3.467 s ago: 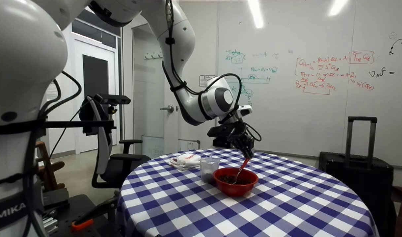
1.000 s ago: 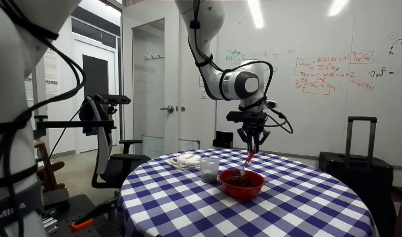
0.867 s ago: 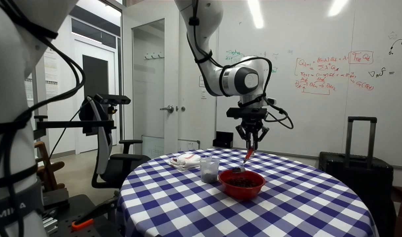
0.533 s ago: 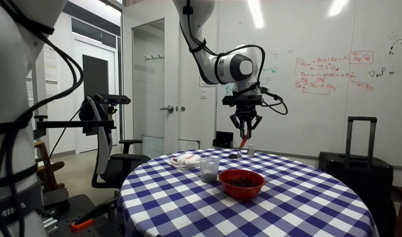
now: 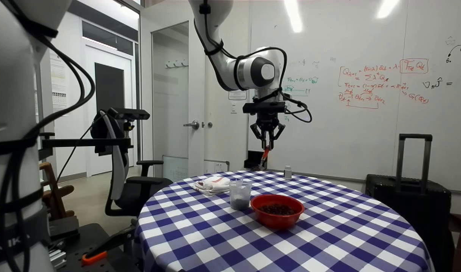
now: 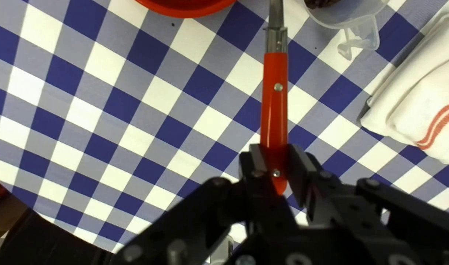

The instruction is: Put a spoonful of the things in the red bowl into the jug

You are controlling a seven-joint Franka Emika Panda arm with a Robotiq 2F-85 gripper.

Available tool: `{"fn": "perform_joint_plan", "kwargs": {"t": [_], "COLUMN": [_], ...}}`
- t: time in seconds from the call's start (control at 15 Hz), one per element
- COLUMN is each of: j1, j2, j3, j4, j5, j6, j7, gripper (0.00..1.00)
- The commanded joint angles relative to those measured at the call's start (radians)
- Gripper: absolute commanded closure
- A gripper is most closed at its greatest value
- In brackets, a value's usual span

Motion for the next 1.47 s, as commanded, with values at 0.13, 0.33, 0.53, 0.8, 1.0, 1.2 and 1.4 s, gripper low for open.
{"fn": "perform_joint_plan", "kwargs": {"t": [0.13, 0.33, 0.53, 0.8, 1.0, 1.2, 1.4], "j1": [0.021, 0.031, 0.041, 0.052, 0.051, 0.048, 0.048], "j2": [0.014, 0.024, 0.037, 0.061, 0.076, 0.091, 0.090], "j3": [0.004, 0.014, 0.026, 0.024, 0.021, 0.020, 0.011], "j4": [0.041, 0.056, 0.067, 0.071, 0.064, 0.061, 0.045], "j5": [0.028, 0.036, 0.048, 0.062, 0.081, 0.101, 0.102], "j6": [-0.023, -0.020, -0.007, 0.025, 0.090, 0.166, 0.212], "j7": [0.022, 0.032, 0.040, 0.091, 0.145, 0.186, 0.219], "gripper": [0.95, 0.95, 0.95, 0.95, 0.95, 0.95, 0.95]}}
